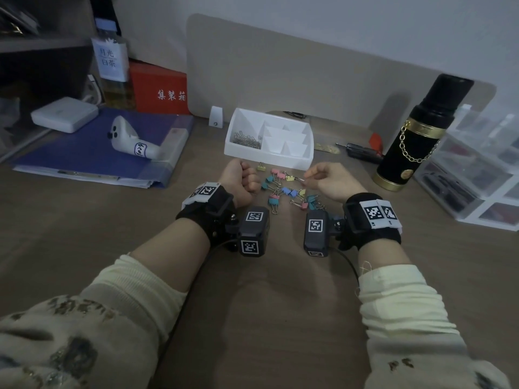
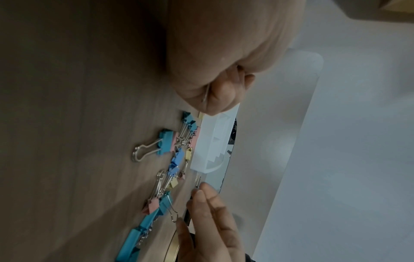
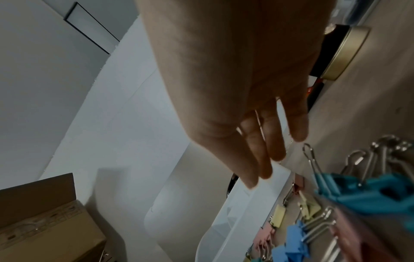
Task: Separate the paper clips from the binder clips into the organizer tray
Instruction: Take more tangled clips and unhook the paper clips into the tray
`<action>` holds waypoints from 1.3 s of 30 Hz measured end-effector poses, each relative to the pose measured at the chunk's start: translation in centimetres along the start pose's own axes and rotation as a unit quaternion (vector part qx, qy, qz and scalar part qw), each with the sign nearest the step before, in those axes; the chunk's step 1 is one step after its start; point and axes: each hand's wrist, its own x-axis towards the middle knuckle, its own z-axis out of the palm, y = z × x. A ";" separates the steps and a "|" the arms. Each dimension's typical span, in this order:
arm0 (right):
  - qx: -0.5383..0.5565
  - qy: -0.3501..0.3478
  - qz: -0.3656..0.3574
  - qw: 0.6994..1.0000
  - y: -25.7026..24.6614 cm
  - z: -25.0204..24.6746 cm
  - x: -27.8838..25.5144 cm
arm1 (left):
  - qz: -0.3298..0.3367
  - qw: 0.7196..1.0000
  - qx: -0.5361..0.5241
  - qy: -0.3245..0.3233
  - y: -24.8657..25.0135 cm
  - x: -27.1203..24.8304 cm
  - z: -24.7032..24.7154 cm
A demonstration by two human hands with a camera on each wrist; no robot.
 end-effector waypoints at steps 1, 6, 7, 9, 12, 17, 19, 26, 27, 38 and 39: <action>-0.014 -0.025 0.005 1.000 0.0 0.0 0.0 | 0.000 1.000 0.001 0.000 0.0 0.0 0.0; -0.030 -0.055 0.011 0.998 -0.1 0.5 0.3 | 0.001 1.000 0.004 0.005 0.1 -0.3 0.1; -0.028 -0.054 0.011 0.998 -0.2 0.6 0.4 | 0.002 1.000 0.005 0.007 0.1 -0.3 0.1; -0.023 -0.055 0.016 0.998 -0.3 1.0 0.8 | 0.001 1.000 0.004 0.009 0.2 -0.4 0.1; -0.046 -0.086 0.007 0.995 -0.8 1.7 1.8 | 0.002 1.000 -0.001 0.010 0.3 -0.5 0.0; -0.085 -0.157 0.016 0.984 -2.5 2.1 3.8 | -0.001 1.000 -0.016 0.015 0.6 -0.4 -0.1; -0.132 -0.170 -0.001 0.976 -2.8 2.2 4.7 | -0.002 1.000 -0.020 0.018 0.7 -0.2 0.0; -0.175 -0.197 -0.032 0.964 -2.6 2.1 6.2 | 0.001 1.000 -0.021 0.023 1.3 0.5 -0.1; -0.185 -0.198 -0.035 0.962 -2.8 2.0 6.1 | 0.000 1.000 -0.020 0.023 1.3 0.6 -0.1; -0.182 -0.135 -0.019 0.974 -3.8 -0.4 7.2 | 0.017 0.999 -0.026 0.019 4.7 1.4 0.5; -0.181 -0.131 -0.026 0.974 -4.2 -0.9 7.6 | 0.018 0.999 -0.028 0.014 5.2 1.6 0.7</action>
